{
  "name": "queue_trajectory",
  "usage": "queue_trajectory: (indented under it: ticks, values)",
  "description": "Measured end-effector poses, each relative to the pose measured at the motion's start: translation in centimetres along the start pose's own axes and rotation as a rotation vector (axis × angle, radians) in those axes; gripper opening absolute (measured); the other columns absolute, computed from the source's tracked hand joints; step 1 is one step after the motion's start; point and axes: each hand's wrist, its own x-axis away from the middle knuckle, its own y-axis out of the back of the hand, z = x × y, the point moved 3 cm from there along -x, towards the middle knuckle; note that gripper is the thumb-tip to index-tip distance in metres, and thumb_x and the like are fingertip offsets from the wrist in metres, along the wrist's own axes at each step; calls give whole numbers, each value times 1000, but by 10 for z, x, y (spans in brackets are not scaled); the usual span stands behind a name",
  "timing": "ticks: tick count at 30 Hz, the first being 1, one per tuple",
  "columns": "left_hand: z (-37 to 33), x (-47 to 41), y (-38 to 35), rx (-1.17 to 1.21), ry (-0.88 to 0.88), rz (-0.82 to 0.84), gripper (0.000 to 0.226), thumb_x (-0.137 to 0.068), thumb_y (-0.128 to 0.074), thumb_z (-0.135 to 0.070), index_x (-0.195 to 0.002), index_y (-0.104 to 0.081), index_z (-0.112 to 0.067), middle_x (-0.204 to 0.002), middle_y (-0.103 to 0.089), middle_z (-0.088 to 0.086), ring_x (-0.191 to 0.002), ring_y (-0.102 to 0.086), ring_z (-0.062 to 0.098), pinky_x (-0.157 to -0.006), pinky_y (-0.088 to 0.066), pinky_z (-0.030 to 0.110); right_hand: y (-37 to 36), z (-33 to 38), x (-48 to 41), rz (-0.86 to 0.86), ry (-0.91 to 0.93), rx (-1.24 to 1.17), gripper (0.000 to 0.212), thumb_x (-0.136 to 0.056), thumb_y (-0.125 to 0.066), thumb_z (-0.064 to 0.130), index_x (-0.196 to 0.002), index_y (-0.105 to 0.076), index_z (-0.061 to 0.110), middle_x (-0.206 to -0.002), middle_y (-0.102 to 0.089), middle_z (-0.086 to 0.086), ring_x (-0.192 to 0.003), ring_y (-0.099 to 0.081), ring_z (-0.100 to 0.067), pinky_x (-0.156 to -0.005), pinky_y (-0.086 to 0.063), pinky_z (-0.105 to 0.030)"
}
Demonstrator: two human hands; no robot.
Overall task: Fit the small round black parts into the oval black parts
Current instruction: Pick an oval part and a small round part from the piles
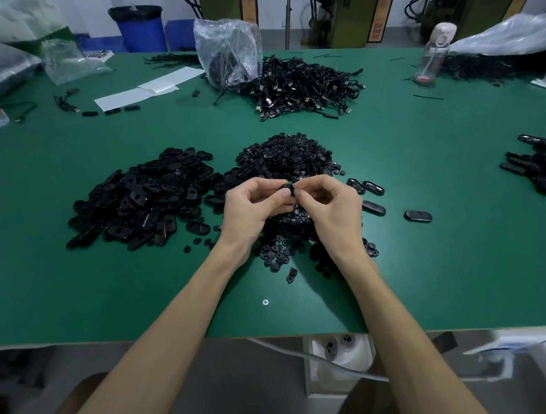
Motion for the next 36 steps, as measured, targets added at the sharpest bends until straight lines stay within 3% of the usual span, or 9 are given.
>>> queue_trajectory:
  ticks: [9, 13, 21, 26, 32, 36]
  values:
    - [-1, 1, 0, -61, -23, -5, 17, -90, -78, -2, -106, -75, -3, -95, -80, 12, -89, -78, 27, -76, -62, 29, 0, 2, 2, -24, 39, 46, 8, -91, -75, 9, -91, -77, 17, -85, -73, 5, -75, -66, -6, -68, -49, -15]
    - [1, 1, -1, -100, -29, 3, 15, -91, -77, 1, -105, -72, -1, -92, -79, 12, -85, -78, 25, -76, -63, 30, -3, 5, 6, -63, 170, 185, 6, -90, -77, 7, -91, -78, 13, -86, -67, 3, -74, -61, -4, -71, -49, -14]
    - [4, 0, 0, -111, -23, -35, 13, -92, -74, 2, -101, -71, -7, -91, -79, 8, -85, -78, 23, -76, -62, 29, -15, 10, 10, -3, 302, 293, 11, -95, -71, 7, -103, -78, 3, -98, -65, -2, -87, -64, -19, -78, -58, -41]
    - [3, 0, 1, -95, -18, -31, 12, -93, -73, 1, -102, -73, -6, -92, -79, 10, -85, -78, 27, -76, -62, 30, -14, 10, 10, -14, 299, 261, 9, -96, -71, 6, -100, -77, 2, -97, -63, -2, -87, -63, -17, -78, -56, -34]
    - [3, 0, 1, -104, -6, -52, 12, -94, -72, 3, -104, -72, -2, -92, -79, 10, -84, -78, 25, -75, -62, 27, -13, 10, 8, 6, 281, 233, 8, -95, -71, 5, -99, -77, 3, -98, -60, -3, -88, -60, -13, -78, -48, -16]
    - [2, 0, 2, -79, -3, -74, 12, -93, -73, 1, -105, -72, -1, -91, -79, 13, -82, -78, 27, -75, -62, 29, -10, 12, 7, -23, 224, 186, 19, -97, -66, 5, -113, -75, 10, -105, -59, 0, -87, -57, -1, -78, -43, -8]
